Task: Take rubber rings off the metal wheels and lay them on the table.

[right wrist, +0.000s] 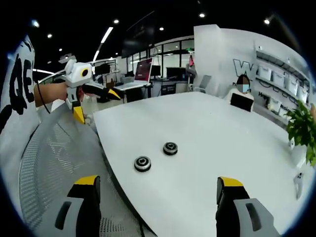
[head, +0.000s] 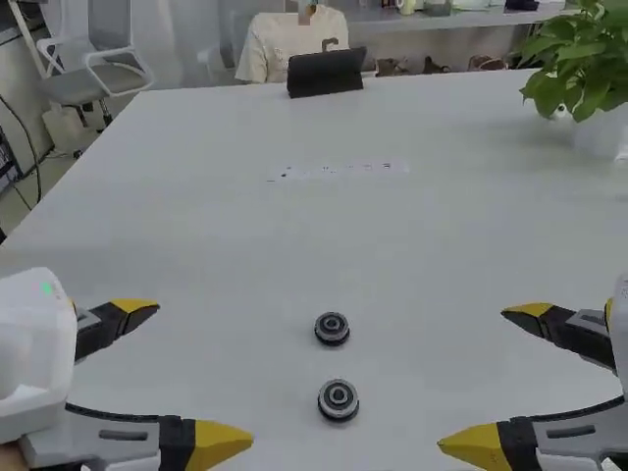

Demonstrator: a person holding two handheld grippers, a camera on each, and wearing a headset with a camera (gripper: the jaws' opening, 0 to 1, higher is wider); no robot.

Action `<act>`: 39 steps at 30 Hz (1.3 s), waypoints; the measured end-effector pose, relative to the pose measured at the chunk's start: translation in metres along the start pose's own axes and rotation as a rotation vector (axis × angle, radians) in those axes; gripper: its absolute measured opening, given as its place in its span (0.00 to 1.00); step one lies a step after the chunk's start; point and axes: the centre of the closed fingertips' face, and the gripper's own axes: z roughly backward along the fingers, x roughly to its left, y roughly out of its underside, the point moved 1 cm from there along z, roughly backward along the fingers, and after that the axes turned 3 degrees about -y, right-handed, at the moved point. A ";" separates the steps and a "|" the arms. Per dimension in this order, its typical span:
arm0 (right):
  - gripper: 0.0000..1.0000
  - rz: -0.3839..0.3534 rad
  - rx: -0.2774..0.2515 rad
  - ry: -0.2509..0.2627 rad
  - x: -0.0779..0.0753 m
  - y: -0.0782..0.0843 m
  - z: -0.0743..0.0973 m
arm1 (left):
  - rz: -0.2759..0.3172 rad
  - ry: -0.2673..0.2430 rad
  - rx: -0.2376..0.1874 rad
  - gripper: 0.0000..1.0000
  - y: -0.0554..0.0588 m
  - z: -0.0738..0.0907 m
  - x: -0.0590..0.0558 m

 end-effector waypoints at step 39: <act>0.98 0.010 0.007 -0.002 -0.001 0.002 -0.002 | 0.002 -0.005 0.003 0.96 0.002 0.000 0.002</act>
